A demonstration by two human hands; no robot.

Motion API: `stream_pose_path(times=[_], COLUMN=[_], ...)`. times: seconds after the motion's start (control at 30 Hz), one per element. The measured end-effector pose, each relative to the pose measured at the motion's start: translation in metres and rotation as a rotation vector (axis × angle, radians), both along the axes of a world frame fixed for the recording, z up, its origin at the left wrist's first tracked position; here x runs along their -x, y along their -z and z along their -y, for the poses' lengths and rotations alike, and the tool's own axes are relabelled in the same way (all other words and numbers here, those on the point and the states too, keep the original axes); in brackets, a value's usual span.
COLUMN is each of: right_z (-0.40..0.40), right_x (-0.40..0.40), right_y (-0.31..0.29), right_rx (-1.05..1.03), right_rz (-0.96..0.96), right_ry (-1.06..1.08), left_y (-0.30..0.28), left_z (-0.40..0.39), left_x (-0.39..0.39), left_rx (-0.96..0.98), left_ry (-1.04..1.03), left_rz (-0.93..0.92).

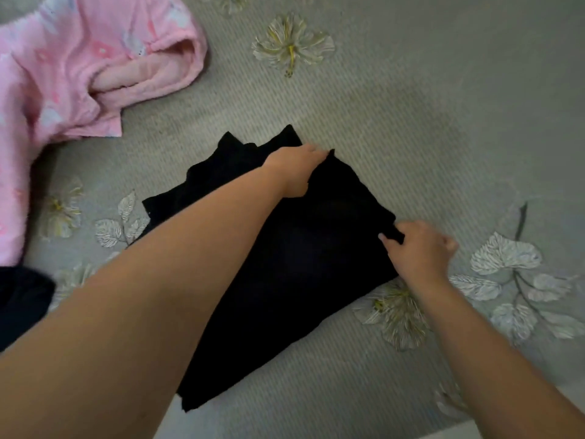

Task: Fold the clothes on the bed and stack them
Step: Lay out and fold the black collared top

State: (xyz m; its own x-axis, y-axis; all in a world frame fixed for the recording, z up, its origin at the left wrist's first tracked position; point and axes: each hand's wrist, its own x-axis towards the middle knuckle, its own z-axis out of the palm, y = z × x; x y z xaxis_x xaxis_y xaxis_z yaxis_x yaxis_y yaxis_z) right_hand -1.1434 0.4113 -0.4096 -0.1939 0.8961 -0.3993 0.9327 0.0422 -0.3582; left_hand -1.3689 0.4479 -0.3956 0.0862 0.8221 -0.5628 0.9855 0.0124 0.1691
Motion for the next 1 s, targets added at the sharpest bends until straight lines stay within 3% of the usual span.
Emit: stream_pose_path(times=[0.23,0.37,0.43,0.53,0.77,1.0], right_z=[-0.049,-0.026,-0.002,0.042,0.172,0.270], right_x=[-0.006,-0.001,0.002,0.006,0.048,0.092], right_y=[-0.025,-0.053,-0.069,-0.084,-0.077,-0.056], right_rx=[-0.143,-0.366,-0.526,-0.651,-0.471,-0.297], right_rz=[0.016,-0.082,-0.173,-0.256,-0.326,-0.220], right_ry=[-0.051,-0.117,-0.140,-0.211,-0.375,-0.458], left_y=[-0.012,-0.038,-0.058,-0.082,-0.084,-0.062], left_z=[-0.004,0.008,0.027,0.074,0.214,0.306], left_x=[0.006,0.010,0.020,0.032,0.069,0.108], left_rx=[0.014,-0.394,-0.579,-0.682,-0.494,-0.391], left_ry=[-0.162,-0.357,-0.317,-0.155,-0.056,-0.125], left_rz=[0.103,0.176,0.195,0.220,0.104,0.068])
